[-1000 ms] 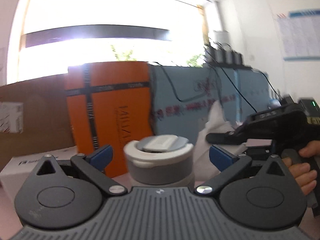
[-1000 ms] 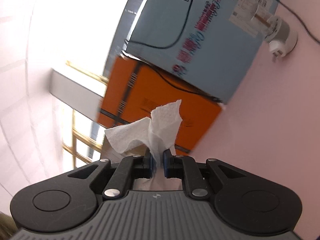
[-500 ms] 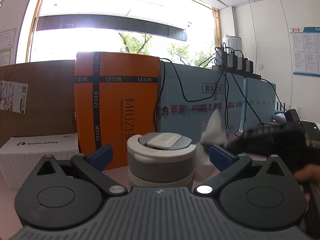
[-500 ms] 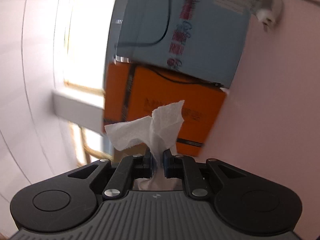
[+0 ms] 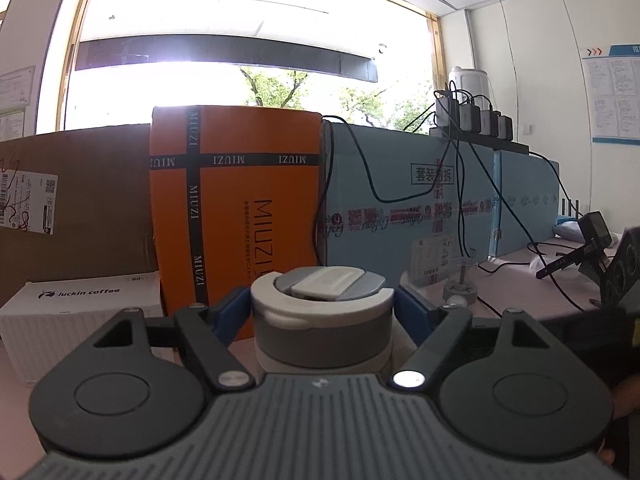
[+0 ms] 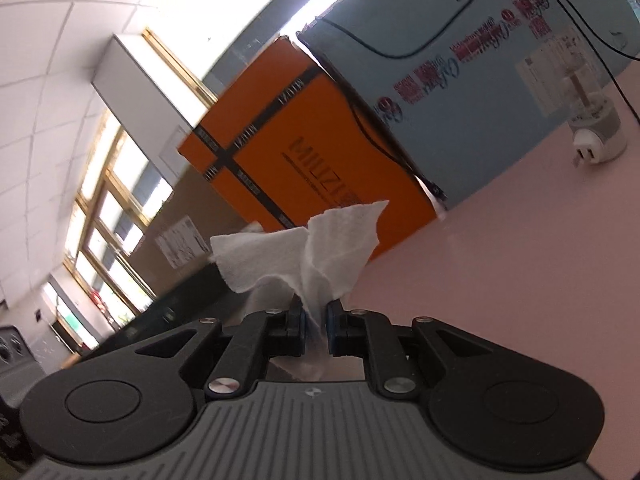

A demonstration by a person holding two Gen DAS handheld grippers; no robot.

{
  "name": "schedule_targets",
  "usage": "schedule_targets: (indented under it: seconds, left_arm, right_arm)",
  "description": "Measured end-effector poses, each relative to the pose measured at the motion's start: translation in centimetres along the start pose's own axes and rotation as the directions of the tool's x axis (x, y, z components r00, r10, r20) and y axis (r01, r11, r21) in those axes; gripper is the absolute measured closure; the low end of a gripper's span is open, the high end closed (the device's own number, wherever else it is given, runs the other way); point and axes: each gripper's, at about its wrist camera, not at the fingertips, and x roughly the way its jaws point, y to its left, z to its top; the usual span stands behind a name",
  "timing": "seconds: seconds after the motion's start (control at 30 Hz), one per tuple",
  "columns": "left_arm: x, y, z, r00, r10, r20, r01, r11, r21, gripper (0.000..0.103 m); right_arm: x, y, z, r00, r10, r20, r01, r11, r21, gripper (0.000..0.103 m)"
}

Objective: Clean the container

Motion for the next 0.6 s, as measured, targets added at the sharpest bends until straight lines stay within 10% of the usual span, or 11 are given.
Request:
schedule_targets:
  seconds: [0.6]
  left_arm:
    - [0.1,-0.2,-0.5,1.0,0.007,-0.004,-0.007,1.0,-0.001,0.027]
  right_arm:
    - [1.1,-0.7,0.9,1.0,-0.005,0.008,0.005,0.999,0.048,0.092]
